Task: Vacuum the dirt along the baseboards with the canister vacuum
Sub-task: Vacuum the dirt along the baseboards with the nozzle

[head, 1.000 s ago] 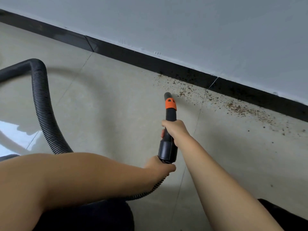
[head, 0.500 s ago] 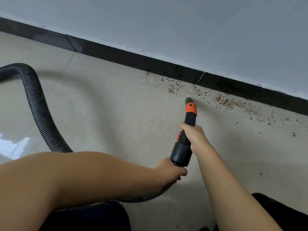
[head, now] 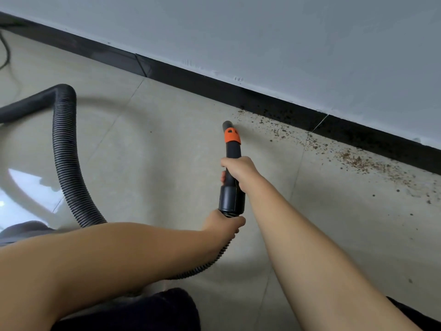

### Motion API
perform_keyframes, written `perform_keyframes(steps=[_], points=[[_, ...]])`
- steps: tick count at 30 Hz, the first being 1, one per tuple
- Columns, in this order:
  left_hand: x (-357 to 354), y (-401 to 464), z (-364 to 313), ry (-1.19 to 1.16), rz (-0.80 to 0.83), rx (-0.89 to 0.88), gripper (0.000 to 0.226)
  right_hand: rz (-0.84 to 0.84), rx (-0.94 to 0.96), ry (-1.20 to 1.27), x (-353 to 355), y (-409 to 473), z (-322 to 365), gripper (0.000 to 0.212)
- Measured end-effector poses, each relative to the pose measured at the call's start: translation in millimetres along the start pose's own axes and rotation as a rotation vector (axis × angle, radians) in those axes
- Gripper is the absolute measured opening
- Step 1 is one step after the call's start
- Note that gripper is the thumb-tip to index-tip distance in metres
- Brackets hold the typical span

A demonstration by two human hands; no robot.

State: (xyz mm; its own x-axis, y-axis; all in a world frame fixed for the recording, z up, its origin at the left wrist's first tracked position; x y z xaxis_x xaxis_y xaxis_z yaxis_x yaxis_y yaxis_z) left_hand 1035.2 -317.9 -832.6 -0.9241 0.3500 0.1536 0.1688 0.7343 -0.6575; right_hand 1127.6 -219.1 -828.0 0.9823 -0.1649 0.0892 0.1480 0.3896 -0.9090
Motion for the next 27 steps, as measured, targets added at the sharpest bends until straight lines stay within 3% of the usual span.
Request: perform_keyframes(steps=[4, 15, 21, 27], points=[[1.8, 6.9, -5.5, 0.023, 0.018, -0.016, 0.014, -0.030, 0.017, 0.008, 3.2, 4.0, 6.7, 0.009], [-90.5, -12.4, -3.8, 0.099, 0.332, -0.027, 0.016, -0.169, -0.075, 0.238, 115.3, -12.0, -51.2, 0.011], [-97.9, -2.7, -16.4, 0.092, 0.308, -0.038, 0.015, -0.203, -0.066, 0.226, 129.7, -8.2, -38.5, 0.010], [-78.8, -0.3, -10.6, 0.046, 0.223, -0.003, 0.013, -0.154, -0.043, 0.108, 98.9, -0.3, -24.4, 0.008]])
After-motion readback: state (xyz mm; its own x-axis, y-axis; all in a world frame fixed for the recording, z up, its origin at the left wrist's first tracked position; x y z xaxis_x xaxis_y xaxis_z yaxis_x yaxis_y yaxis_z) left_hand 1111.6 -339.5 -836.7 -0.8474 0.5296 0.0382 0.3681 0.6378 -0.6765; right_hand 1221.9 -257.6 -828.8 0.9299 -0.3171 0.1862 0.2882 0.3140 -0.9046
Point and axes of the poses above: each hand's wrist, its own y-axis towards the middle knuckle, its own x-axis out of the back of the hand, z = x × y, the point moved 10 cm from there along y, towards the middle knuckle, and after that the axes turned 14 degrees about -x, right-handed, at the moved point
